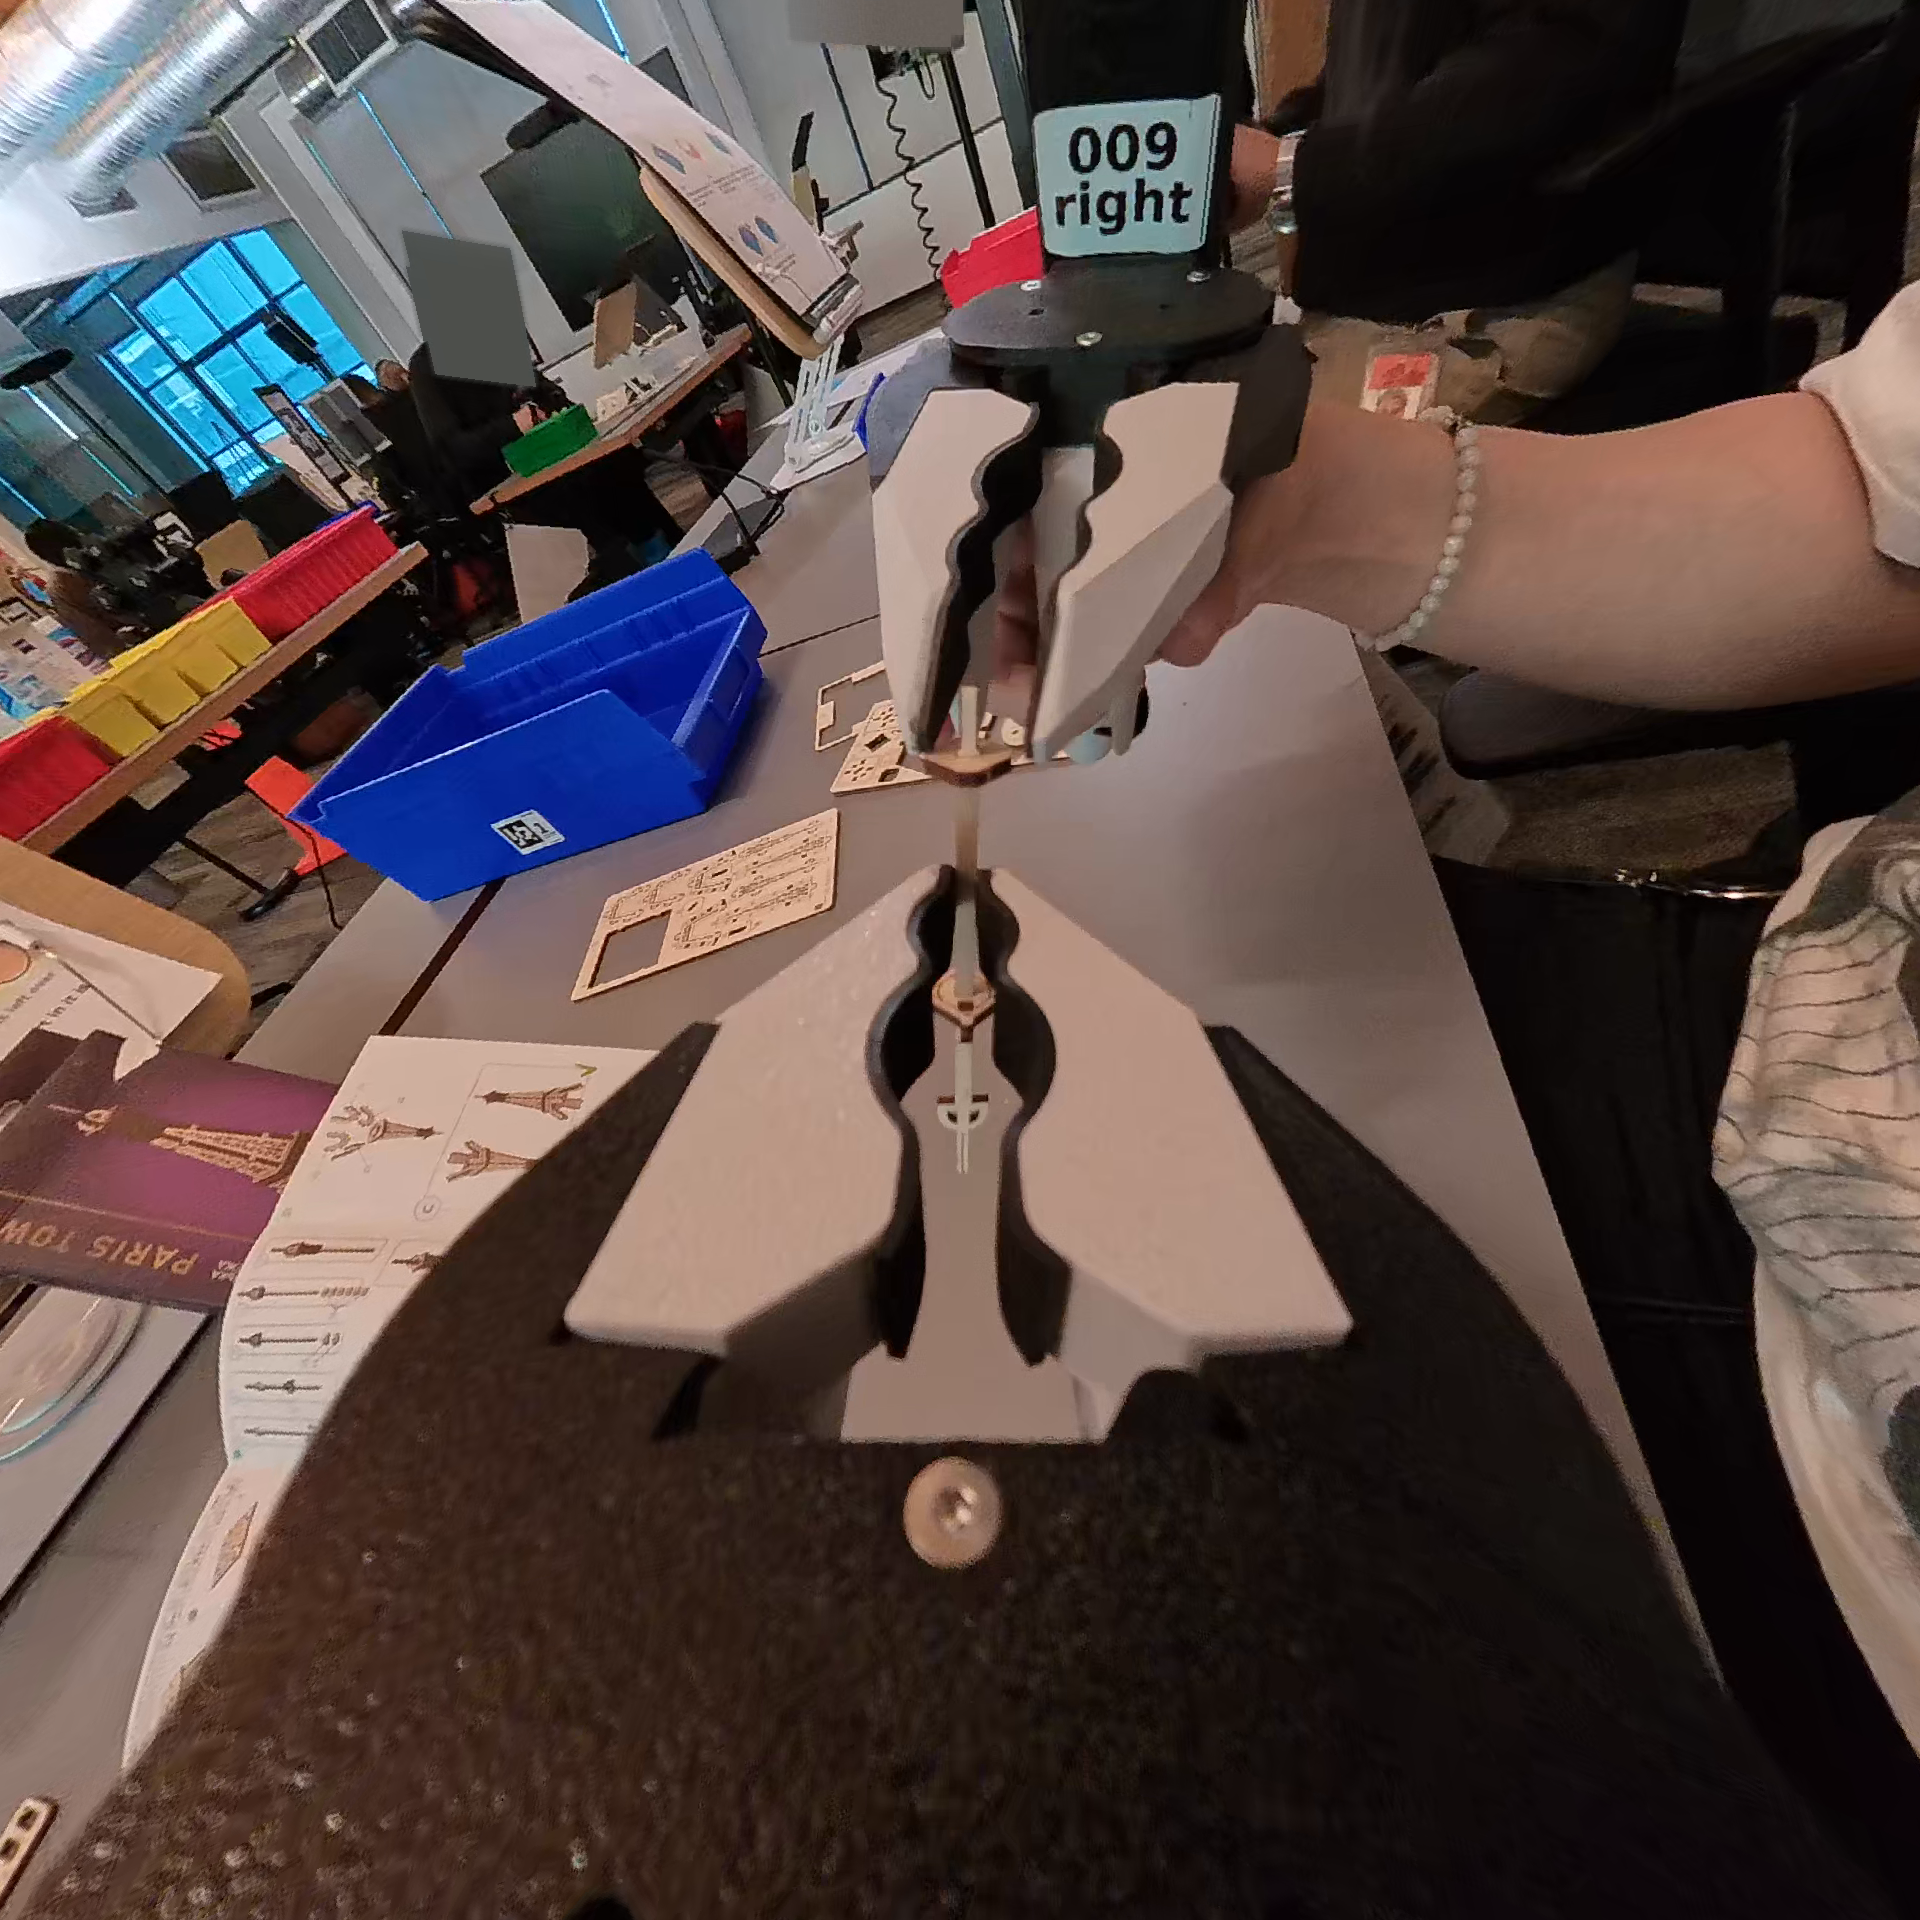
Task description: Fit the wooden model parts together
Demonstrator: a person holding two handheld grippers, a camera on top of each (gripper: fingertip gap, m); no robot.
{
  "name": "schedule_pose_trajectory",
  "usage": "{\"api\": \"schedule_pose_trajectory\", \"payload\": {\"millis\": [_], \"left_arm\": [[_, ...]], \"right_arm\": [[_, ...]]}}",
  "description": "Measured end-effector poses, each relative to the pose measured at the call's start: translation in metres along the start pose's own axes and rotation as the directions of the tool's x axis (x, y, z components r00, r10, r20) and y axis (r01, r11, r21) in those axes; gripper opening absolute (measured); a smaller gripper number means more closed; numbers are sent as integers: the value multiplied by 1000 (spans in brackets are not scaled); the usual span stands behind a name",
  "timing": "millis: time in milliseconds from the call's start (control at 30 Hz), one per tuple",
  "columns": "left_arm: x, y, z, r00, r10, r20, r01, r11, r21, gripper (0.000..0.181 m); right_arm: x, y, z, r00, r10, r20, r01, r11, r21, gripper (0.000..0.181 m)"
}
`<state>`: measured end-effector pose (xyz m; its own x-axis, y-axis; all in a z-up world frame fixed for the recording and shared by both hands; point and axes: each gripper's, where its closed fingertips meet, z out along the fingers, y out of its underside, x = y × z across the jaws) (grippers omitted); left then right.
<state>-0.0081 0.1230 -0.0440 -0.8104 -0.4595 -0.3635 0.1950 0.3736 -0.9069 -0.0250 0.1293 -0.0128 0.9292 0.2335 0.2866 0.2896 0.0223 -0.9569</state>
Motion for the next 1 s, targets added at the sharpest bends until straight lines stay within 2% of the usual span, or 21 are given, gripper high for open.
{"api": "schedule_pose_trajectory", "payload": {"millis": [233,300,667,867,933,1000], "left_arm": [[7,2,2,999,23,-41,-23,1000,-2,1],[7,3,2,999,28,-40,-28,1000,-4,1],[8,4,5,999,22,-44,-21,1000,19,0],[9,4,6,998,-9,-62,11,1000,26,0],[8,5,6,998,-22,-63,23,1000,14,0],[11,5,5,996,-43,-84,43,999,-2,1]], "right_arm": [[-3,6,1,1000,-26,14,26,999,-38,17],[-4,6,1,999,-27,22,28,999,-40,11],[-4,8,4,997,56,52,-55,998,-9,9],[-4,9,3,997,53,56,-53,999,-11,9],[-3,9,0,999,18,44,-18,1000,-11,10],[-6,10,-4,998,-10,60,11,1000,-13,19]]}}
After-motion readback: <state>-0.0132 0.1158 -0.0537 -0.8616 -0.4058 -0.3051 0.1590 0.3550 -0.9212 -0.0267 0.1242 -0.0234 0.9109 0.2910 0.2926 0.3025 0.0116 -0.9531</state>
